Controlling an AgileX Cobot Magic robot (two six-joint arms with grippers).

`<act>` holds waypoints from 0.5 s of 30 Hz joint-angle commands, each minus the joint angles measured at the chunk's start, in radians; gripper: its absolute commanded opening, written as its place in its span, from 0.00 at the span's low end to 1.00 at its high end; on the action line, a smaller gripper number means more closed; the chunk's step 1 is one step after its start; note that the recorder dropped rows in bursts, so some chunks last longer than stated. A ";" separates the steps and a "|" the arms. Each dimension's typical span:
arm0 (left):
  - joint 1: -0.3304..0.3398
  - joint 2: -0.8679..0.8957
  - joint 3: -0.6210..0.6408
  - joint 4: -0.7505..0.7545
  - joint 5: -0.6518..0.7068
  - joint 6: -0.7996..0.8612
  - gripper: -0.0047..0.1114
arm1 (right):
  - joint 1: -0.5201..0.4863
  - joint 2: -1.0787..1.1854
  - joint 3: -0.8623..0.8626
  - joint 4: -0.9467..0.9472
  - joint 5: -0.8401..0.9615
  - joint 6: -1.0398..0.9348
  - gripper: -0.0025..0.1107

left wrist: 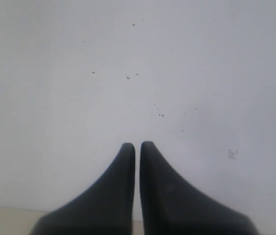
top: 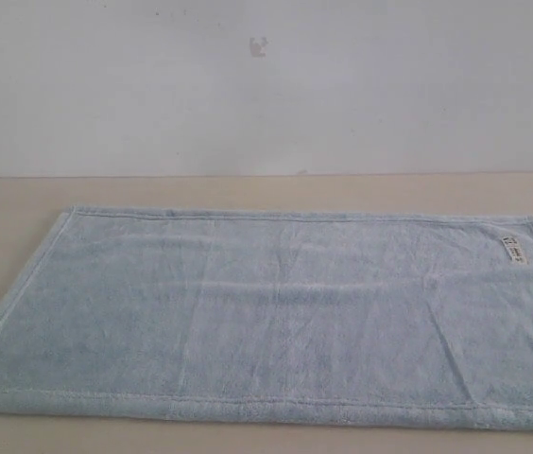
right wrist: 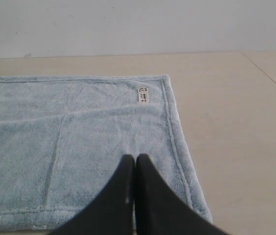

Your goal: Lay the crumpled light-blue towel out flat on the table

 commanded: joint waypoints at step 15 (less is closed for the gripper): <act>0.120 -0.222 0.218 0.634 0.294 -0.710 0.08 | 0.000 -0.006 0.000 -0.006 0.001 -0.010 0.02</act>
